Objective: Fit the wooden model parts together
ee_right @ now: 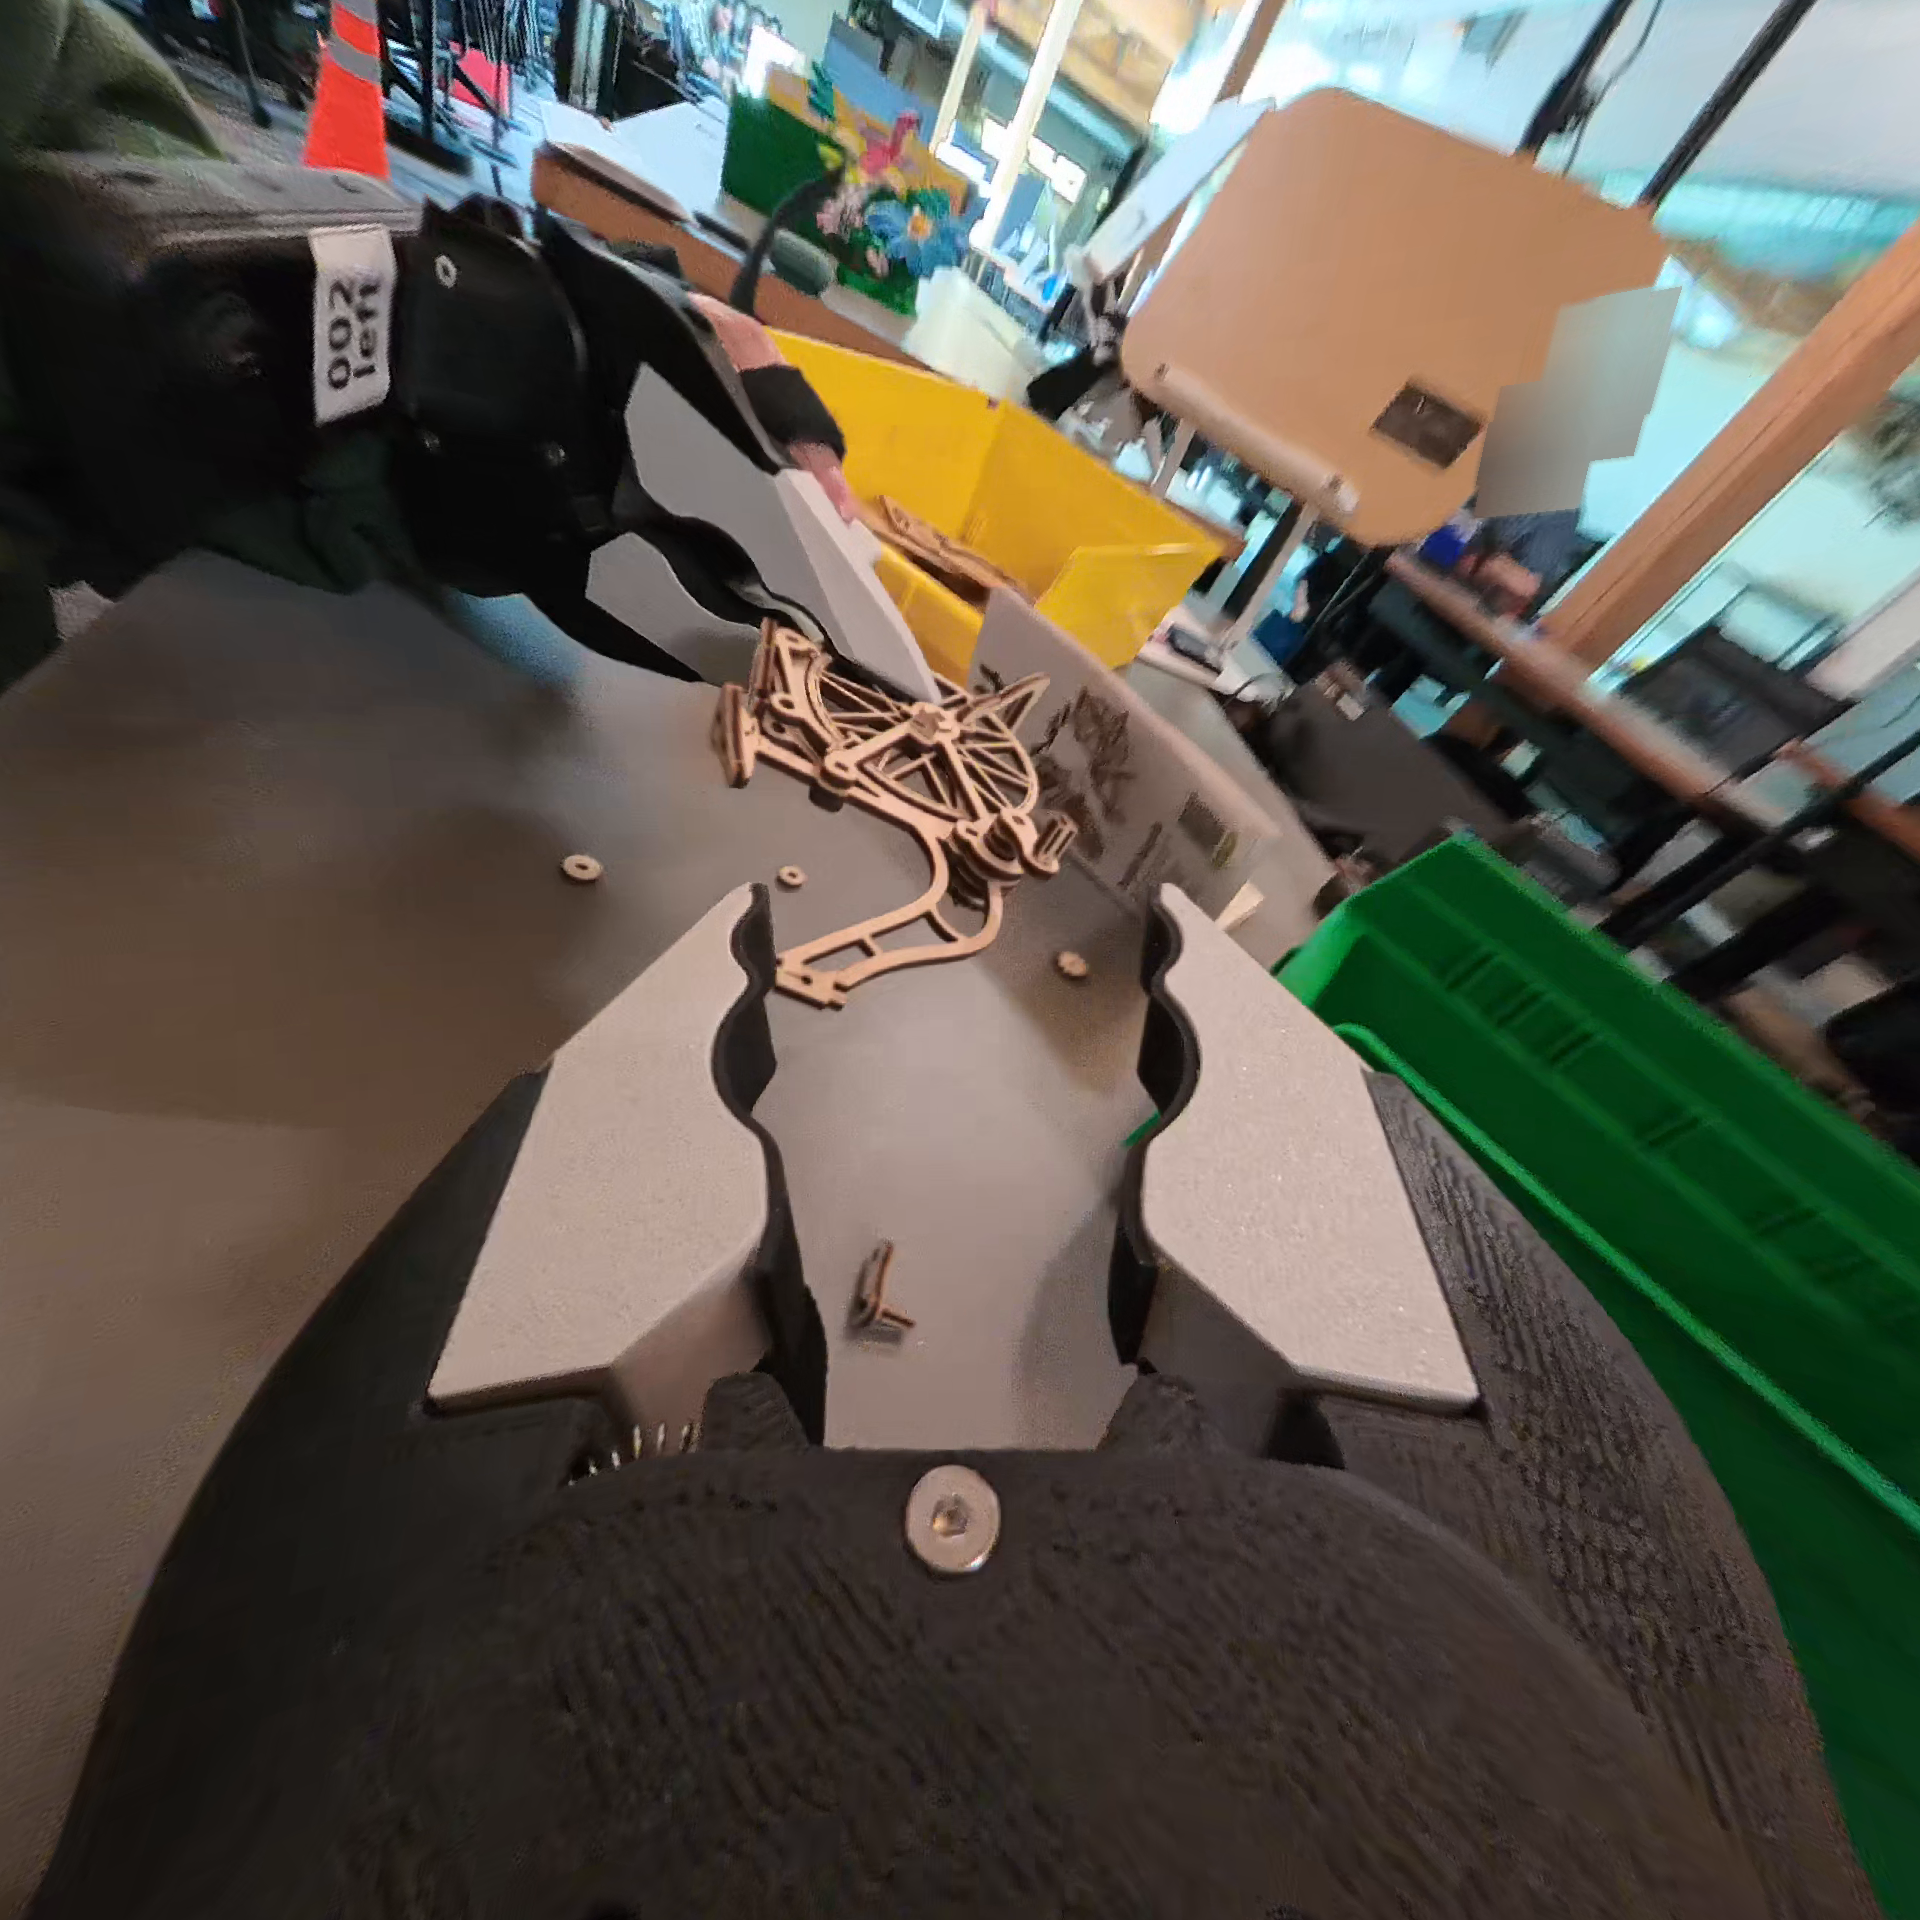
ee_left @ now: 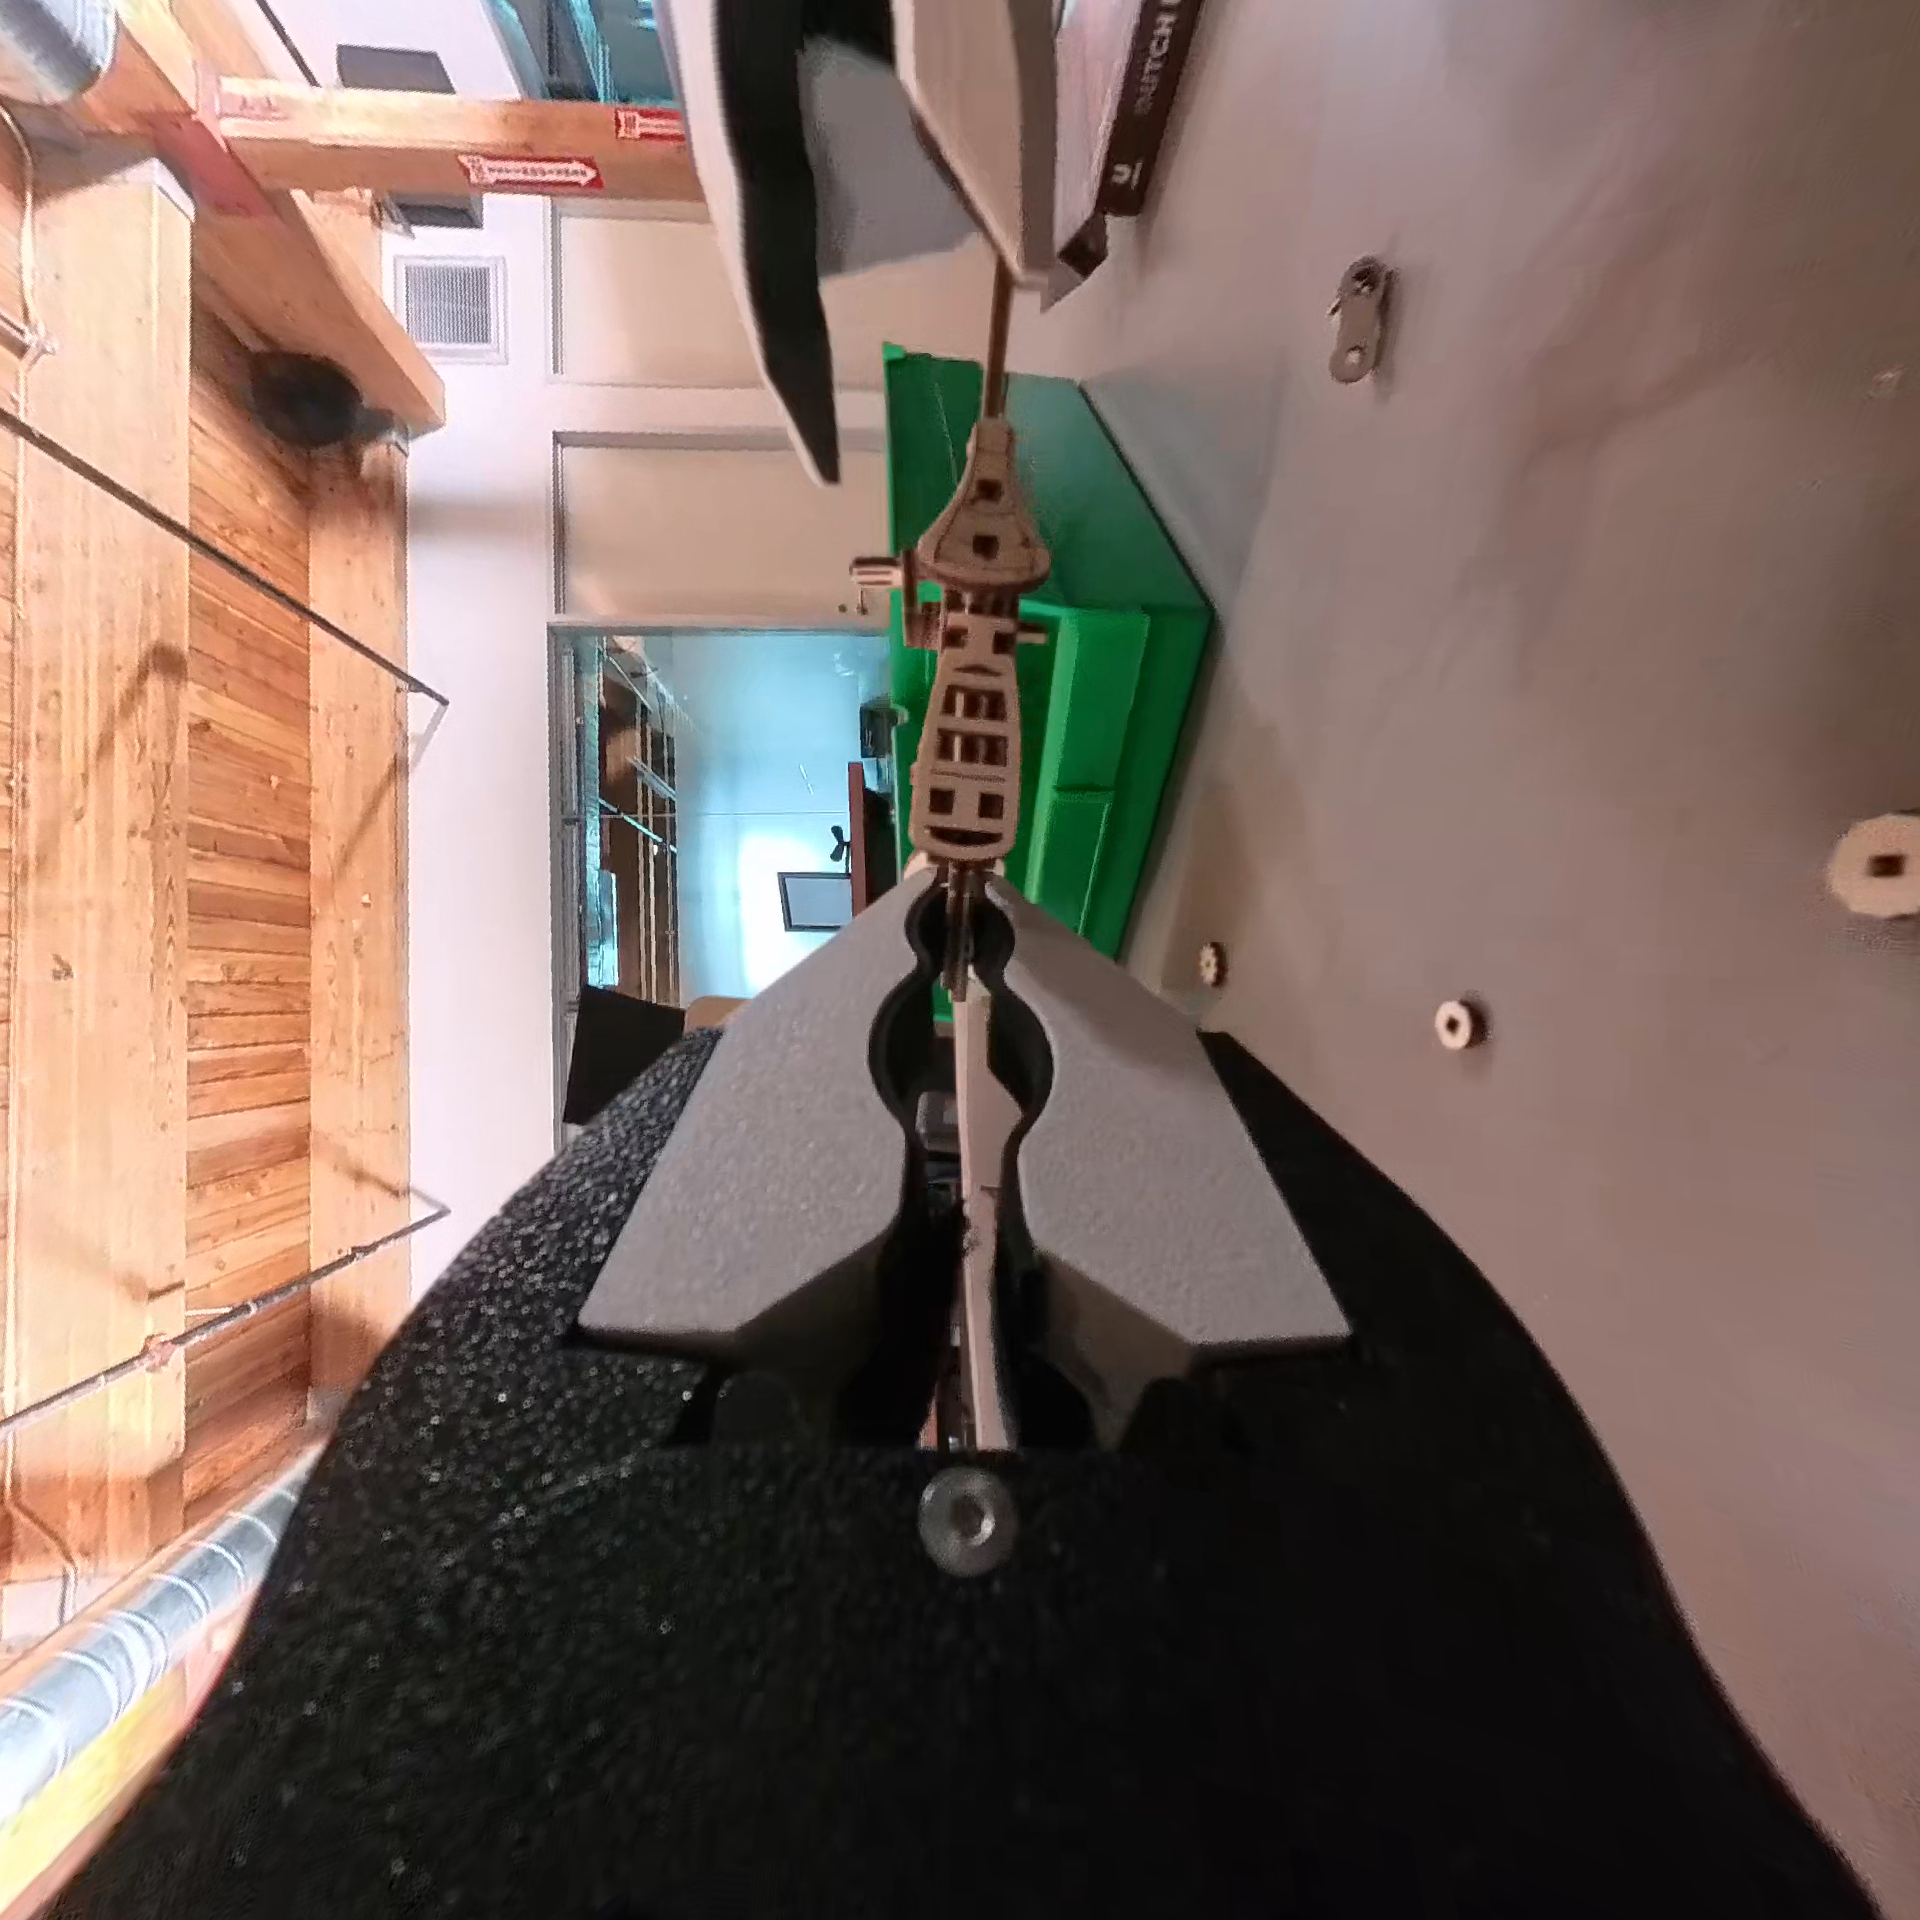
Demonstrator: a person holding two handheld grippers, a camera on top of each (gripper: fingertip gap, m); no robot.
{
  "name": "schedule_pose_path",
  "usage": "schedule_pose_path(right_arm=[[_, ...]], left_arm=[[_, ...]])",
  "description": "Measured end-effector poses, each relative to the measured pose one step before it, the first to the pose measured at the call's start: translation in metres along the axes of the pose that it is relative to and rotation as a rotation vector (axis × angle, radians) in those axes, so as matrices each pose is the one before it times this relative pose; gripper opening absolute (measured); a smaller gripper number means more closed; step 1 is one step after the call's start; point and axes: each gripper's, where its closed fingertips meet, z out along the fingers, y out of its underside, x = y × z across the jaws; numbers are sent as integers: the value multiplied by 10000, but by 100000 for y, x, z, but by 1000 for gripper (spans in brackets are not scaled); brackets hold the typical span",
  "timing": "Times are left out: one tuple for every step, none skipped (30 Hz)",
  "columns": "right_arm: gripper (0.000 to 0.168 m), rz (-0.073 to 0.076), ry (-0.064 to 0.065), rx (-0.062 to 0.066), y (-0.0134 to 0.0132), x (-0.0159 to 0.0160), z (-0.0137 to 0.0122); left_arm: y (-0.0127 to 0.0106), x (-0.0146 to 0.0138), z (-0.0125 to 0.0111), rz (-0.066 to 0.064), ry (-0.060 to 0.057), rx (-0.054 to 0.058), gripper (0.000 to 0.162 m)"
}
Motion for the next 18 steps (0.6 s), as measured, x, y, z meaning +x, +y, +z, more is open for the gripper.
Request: schedule_pose_path(right_arm=[[71, -544, 191, 143, -349, 9, -193], [72, -606, 231, 88, -300, 26, -166], [73, -647, 191, 84, -304, -68, -140], [74, -591, 157, 71, -296, -113, -90], [74, -508, 151, -7, -163, -91, -32], [75, -454, 131, -78, -48, -88, 8], [76, -387, 102, -82, 29, -113, 53], [77, -310, 114, -108, 130, -83, 84], [79, -250, 103, -114, 202, -74, 90], [79, -164, 32, -96, 213, -136, 106], [79, -61, 16, -81, 225, -92, 82], [80, 10, 64, -62, 191, 80, 48], [81, 72, 120, -31, 122, 265, -13], [81, 76, 194, -9, 43, 454, -48], [81, 35, 249, 17, -24, 613, -63], [81, 57, 242, 56, -173, 720, -43], [81, 111, 220, 77, -376, 811, -25], [80, 102, 224, 114, -640, 952, 12]], left_arm=[[169, -130, -49, -73, -21, -51, 1], [196, -127, -29, -99, -30, -67, 0], [131, -127, -64, -62, -57, -13, 1], [103, -140, -66, -32, -73, 9, 1], [159, -101, -68, -74, -50, -12, 0], [133, -114, -79, -100, -58, 15, 1], [100, -148, -118, -73, -76, 43, 1], [62, -171, -130, -65, -60, 47, 0], [-9, -222, -138, -84, -50, 72, 1], [-102, -392, -166, -82, -100, 112, 0], [-164, -529, -155, -83, -112, 131, 0], [-182, -670, -123, -52, -102, 142, 0], [-192, -915, -73, 28, -149, 147, 0], [-211, -1135, -35, 75, -174, 156, 1], [-215, -1291, 17, 71, -143, 168, 0], [-200, -1416, 60, 46, -115, 166, 0], [-198, -1547, 63, 49, -106, 166, 0], [-205, -1702, 68, 82, -147, 191, 0]])
